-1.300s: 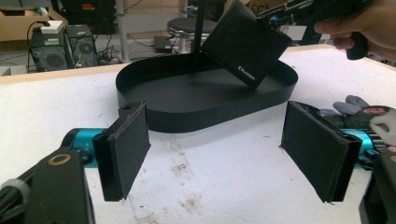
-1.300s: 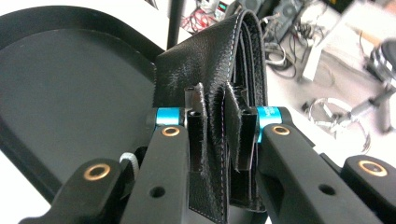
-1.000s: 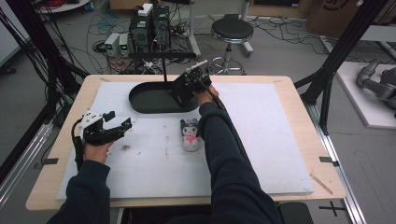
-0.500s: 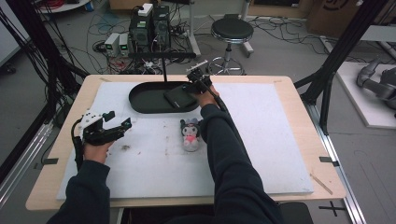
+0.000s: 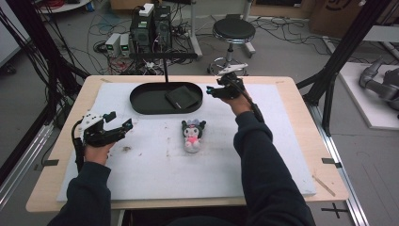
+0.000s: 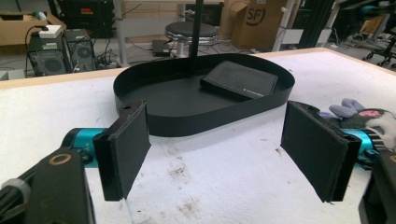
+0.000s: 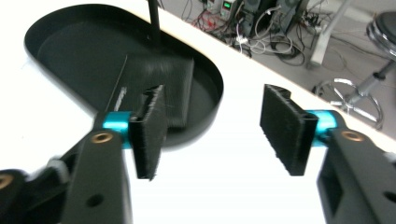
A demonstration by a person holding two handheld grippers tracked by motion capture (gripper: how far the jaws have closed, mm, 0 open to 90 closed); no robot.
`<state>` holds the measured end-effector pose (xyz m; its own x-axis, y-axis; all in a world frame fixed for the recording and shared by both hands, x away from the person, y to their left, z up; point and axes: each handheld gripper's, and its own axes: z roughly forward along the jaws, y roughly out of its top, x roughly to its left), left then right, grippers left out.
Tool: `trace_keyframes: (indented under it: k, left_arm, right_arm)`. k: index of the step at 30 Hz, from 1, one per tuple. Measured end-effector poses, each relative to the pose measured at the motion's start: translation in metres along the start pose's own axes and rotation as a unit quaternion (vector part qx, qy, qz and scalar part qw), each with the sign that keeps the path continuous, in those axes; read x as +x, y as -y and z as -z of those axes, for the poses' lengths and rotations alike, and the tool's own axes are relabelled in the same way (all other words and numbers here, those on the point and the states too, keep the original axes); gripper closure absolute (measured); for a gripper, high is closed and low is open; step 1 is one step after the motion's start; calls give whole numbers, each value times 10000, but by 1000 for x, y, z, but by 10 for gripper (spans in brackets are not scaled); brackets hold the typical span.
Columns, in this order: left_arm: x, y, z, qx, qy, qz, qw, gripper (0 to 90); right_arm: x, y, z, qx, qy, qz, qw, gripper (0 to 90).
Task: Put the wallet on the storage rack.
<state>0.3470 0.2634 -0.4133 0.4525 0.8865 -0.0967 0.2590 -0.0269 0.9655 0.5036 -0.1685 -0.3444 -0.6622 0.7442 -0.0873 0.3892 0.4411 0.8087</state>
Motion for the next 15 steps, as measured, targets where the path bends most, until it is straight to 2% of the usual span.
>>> trace_keyframes:
  k: [2,3,4,5,6,7,9,10,12,13,15]
  left_arm:
    - [0,0,0,6,4,6,10000,234]
    - [-1,0,0,22,19,-36,10000,234]
    - [-1,0,0,22,19,-36,10000,234]
    - [-2,0,0,12,20,-51,10000,234]
    - [-2,0,0,12,20,-51,10000,234]
    - [-2,0,0,26,20,-68,10000,234]
    - [-2,0,0,39,16,-67,10000,234]
    - [-3,0,-1,28,6,-57,10000,234]
    - [-3,0,-1,42,9,-62,10000,234]
    - [-3,0,0,39,17,-66,10000,234]
    - [-5,-1,0,43,16,-71,10000,234]
  right_arm:
    - [-4,11,18,-44,42,-1,10000,380]
    - [-8,24,36,-39,62,1,10000,322]
    - [-8,24,36,-39,62,1,10000,322]
    - [-13,36,53,39,55,-94,9999,279]
    - [-13,36,53,39,55,-94,9999,279]
    - [-15,43,62,-72,29,-119,9999,277]
    - [-22,56,80,174,58,-340,9993,240]
    - [-22,56,80,174,58,-340,9993,240]
    - [-22,69,93,-161,108,-132,9997,240]
    - [-22,74,97,-171,176,-123,9996,240]
    - [-25,84,103,-138,169,-216,9995,232]
